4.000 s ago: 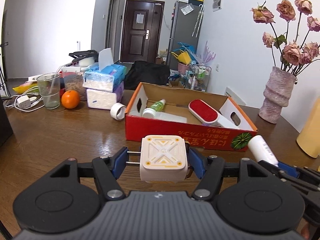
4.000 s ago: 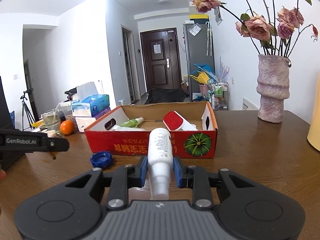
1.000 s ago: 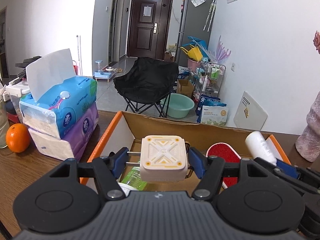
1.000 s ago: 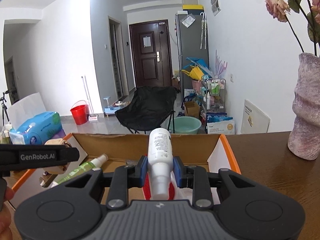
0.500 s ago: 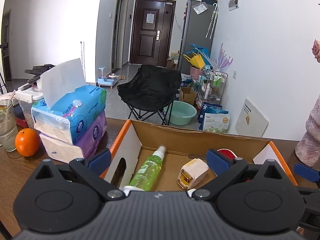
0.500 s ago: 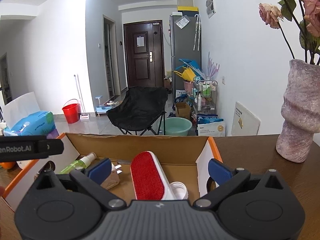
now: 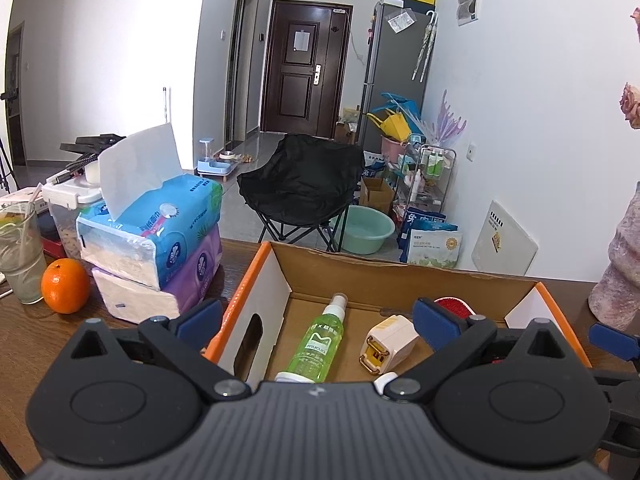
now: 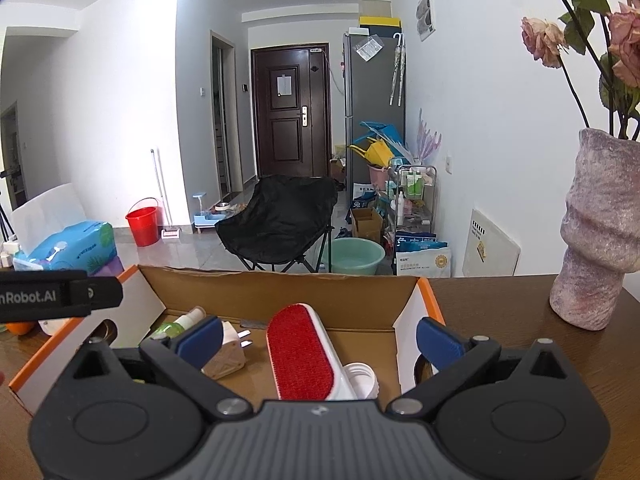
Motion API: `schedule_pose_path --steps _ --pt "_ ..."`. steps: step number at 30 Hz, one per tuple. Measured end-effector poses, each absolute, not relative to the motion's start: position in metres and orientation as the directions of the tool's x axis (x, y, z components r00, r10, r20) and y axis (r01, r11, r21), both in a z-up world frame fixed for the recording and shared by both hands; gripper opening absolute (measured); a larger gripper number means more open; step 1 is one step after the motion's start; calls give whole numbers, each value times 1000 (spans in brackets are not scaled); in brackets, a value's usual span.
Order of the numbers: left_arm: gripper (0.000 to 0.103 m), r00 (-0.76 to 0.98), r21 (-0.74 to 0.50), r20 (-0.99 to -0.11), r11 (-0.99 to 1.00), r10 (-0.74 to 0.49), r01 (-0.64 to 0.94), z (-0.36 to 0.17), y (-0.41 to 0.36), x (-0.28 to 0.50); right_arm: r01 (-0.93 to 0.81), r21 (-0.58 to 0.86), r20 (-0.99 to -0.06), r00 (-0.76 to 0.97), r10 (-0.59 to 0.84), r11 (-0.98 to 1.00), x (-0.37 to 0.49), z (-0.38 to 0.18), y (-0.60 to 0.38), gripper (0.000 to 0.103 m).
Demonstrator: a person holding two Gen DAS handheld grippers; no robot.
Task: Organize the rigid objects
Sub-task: 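Withdraw both open tools from the box back over the table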
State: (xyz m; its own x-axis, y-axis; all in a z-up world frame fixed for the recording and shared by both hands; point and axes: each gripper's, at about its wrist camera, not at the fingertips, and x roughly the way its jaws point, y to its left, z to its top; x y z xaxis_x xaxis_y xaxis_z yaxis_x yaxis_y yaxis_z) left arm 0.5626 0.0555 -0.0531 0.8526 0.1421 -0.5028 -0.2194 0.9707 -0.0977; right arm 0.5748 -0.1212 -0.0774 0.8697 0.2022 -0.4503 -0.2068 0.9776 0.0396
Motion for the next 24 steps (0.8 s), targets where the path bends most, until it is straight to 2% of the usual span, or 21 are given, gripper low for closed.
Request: schedule_pose_path --steps 24 --pt "103 874 -87 -467 976 136 -198 -47 62 498 -183 23 -417 892 175 983 515 -62 -143 103"
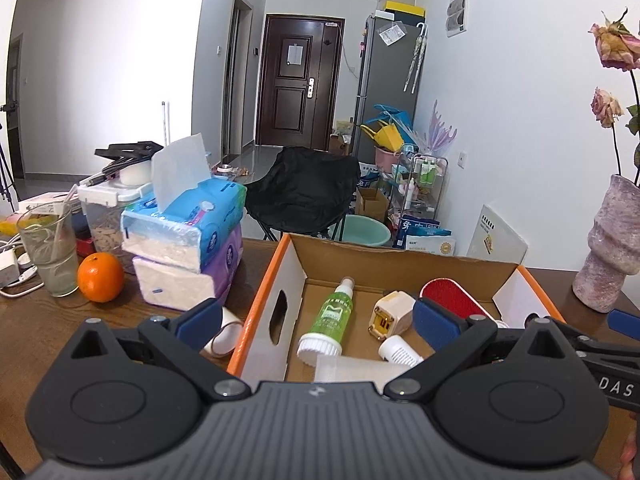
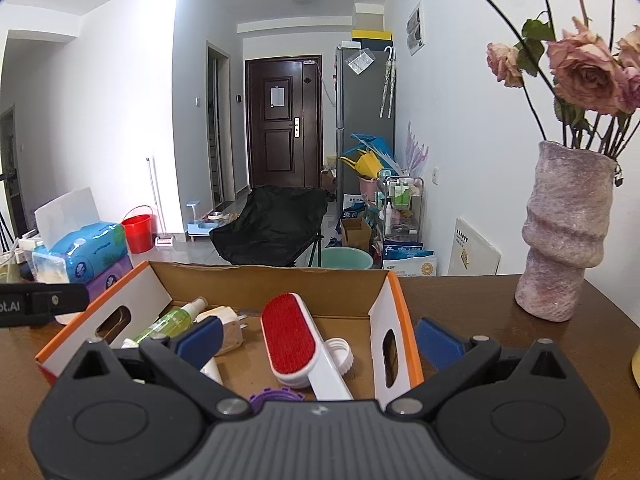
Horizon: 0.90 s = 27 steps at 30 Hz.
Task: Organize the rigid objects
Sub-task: 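Withdraw both open tools from the box back over the table, then move the open right tool down toward the blue bottle cap on the table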
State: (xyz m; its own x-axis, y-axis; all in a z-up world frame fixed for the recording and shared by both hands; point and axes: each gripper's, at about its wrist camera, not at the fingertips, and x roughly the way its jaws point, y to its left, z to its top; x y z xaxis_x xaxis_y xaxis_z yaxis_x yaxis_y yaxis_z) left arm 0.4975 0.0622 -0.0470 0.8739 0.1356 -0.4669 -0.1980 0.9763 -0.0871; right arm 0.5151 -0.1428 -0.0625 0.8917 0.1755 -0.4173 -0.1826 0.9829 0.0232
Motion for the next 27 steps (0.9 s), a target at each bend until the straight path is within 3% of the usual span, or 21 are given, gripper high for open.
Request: schedule_pose_path --steps 27 --pt "103 880 -85 -452 975 145 -204 -46 80 392 -177 21 -417 893 170 984 419 -60 -149 103"
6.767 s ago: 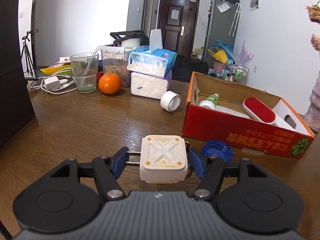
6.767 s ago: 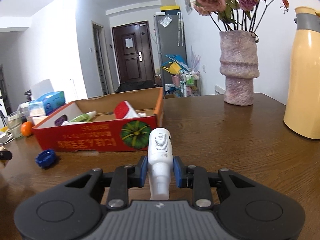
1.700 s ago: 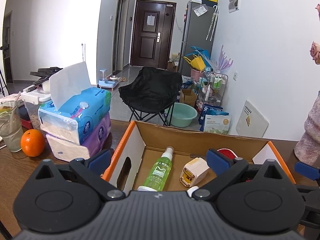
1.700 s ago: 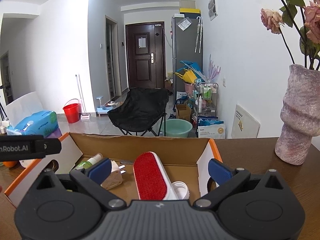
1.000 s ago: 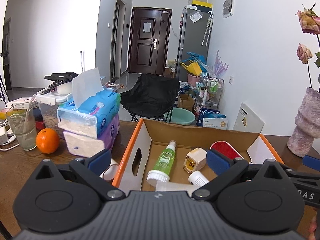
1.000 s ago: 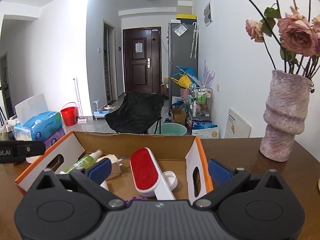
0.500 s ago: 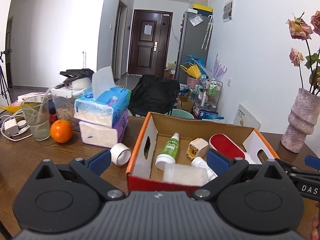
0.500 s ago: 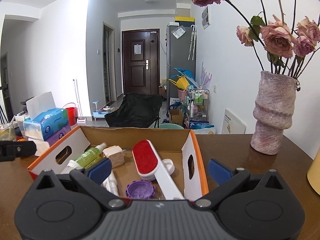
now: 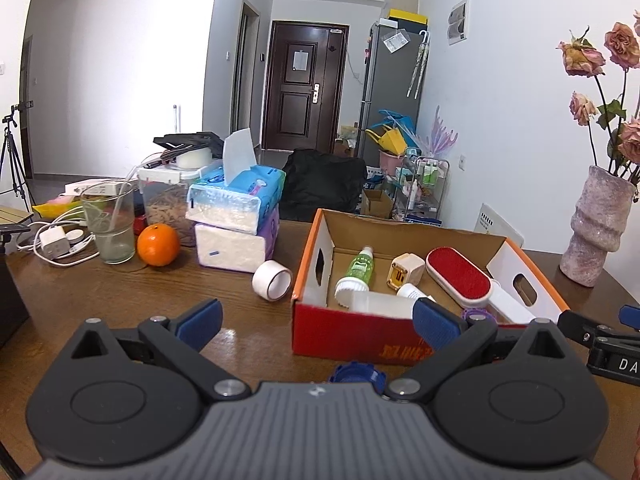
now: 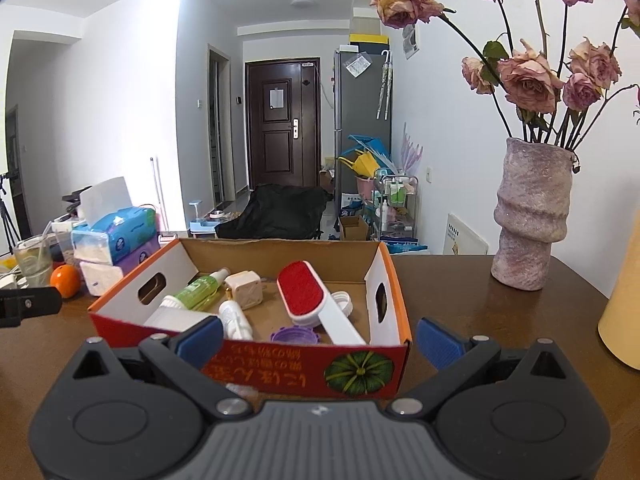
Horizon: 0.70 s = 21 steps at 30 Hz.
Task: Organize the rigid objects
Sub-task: 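Move the open right tool down toward the blue bottle cap on the table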
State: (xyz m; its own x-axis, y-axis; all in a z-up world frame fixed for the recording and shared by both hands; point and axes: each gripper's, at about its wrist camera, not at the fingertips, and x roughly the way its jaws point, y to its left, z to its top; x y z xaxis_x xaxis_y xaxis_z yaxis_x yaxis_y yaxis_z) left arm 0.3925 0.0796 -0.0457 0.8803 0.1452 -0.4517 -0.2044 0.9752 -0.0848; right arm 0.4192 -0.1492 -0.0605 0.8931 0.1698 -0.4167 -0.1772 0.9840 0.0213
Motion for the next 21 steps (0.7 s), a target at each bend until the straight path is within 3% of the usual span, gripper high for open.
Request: schedule_pose_path --steps 21 --pt "103 873 -60 -468 981 136 -185 -54 107 343 -236 36 -434 872 227 971 366 -71 -115 103"
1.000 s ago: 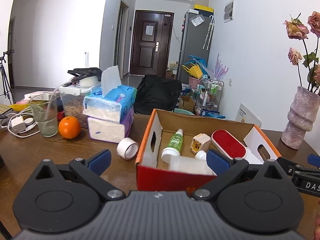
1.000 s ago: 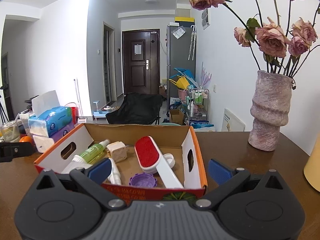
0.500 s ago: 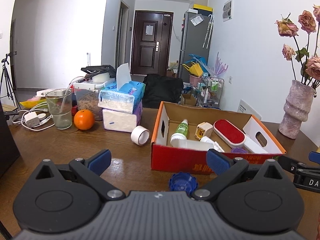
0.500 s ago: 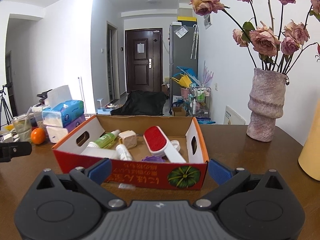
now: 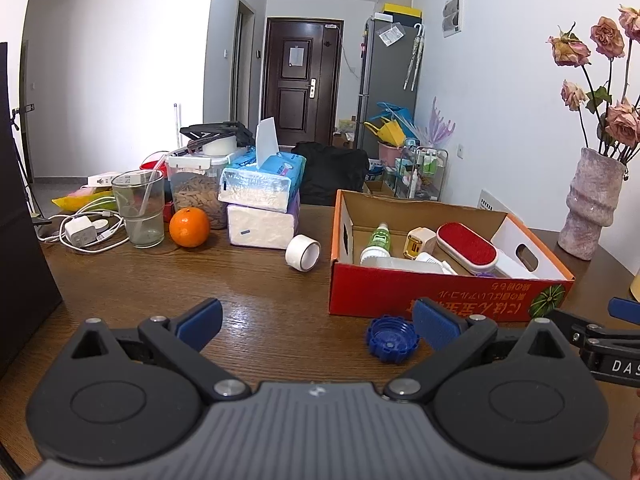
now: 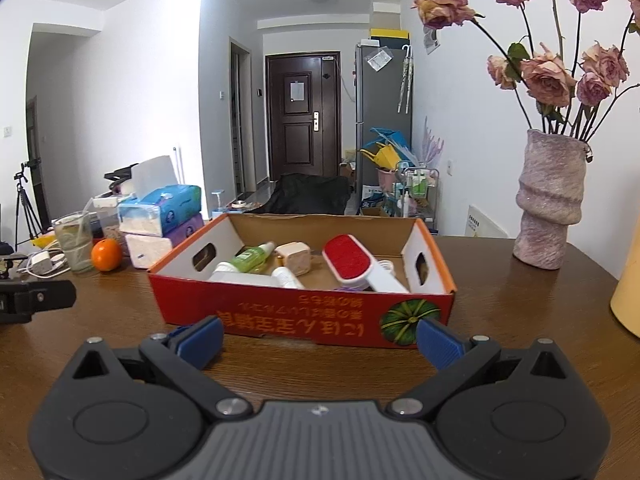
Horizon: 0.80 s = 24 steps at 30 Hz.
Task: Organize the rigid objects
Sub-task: 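Move the open right tool down toward the blue bottle cap on the table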
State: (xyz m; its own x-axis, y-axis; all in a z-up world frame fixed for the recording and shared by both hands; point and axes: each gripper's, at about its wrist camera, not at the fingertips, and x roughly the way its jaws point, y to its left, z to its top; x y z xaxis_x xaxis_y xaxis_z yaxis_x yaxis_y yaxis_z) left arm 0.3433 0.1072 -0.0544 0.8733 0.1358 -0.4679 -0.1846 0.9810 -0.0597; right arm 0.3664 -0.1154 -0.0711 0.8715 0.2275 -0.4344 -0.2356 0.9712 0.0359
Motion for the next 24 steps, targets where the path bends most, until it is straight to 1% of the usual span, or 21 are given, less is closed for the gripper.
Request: schedule_pose_path --steps 5,24 --pt "103 867 -46 -478 982 139 -183 -57 115 344 -258 114 -418 864 282 959 366 -74 -109 103" --pt "103 839 -27 -514 973 181 -227 -70 159 354 -332 60 -497 808 317 941 378 -97 -49 103"
